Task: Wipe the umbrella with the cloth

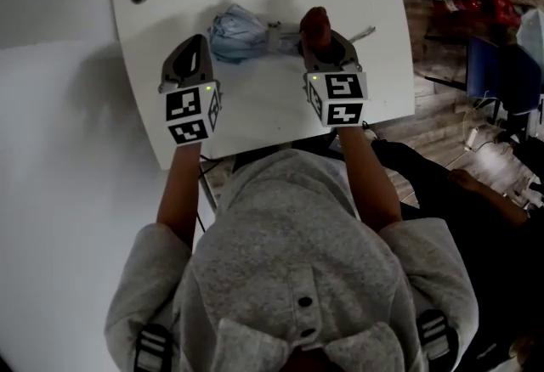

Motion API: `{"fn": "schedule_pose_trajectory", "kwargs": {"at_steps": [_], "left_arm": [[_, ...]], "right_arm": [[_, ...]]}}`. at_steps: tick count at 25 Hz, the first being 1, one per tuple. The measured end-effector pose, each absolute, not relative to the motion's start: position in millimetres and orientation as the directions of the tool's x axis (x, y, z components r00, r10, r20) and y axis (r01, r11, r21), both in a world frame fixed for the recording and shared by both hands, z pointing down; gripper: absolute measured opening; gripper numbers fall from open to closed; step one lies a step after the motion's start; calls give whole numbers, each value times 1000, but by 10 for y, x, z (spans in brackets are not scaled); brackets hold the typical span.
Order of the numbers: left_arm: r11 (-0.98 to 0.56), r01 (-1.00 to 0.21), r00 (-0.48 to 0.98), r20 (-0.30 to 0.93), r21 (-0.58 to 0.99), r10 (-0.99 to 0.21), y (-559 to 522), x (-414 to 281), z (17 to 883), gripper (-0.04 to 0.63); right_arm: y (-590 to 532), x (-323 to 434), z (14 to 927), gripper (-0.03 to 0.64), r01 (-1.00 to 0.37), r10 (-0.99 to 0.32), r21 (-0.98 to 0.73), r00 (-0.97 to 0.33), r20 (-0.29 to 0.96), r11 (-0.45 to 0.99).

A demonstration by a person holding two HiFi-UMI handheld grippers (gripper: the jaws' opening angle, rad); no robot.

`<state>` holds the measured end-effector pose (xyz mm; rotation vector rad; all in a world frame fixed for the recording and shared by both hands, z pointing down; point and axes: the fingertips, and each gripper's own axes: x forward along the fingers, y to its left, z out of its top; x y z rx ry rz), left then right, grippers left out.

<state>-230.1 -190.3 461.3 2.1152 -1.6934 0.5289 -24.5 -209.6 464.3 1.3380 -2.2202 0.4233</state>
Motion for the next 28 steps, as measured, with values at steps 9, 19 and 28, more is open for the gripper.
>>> {"fn": "schedule_pose_trajectory", "kwargs": {"at_steps": [9, 19, 28], "left_arm": [[-218, -972, 224, 594, 83, -773, -1998, -2360, 5164, 15], [-240, -963, 265, 606, 124, -750, -1881, -2270, 5238, 15], [-245, -959, 278, 616, 140, -737, -1823, -2261, 5299, 15]], "right_arm": [[-2118, -717, 4991, 101, -839, -629, -129, -489, 605, 528], [-2126, -1324, 4957, 101, -807, -601, -178, -548, 582, 563], [-2079, -2090, 4585, 101, -601, -467, -501, -799, 379, 622]]}}
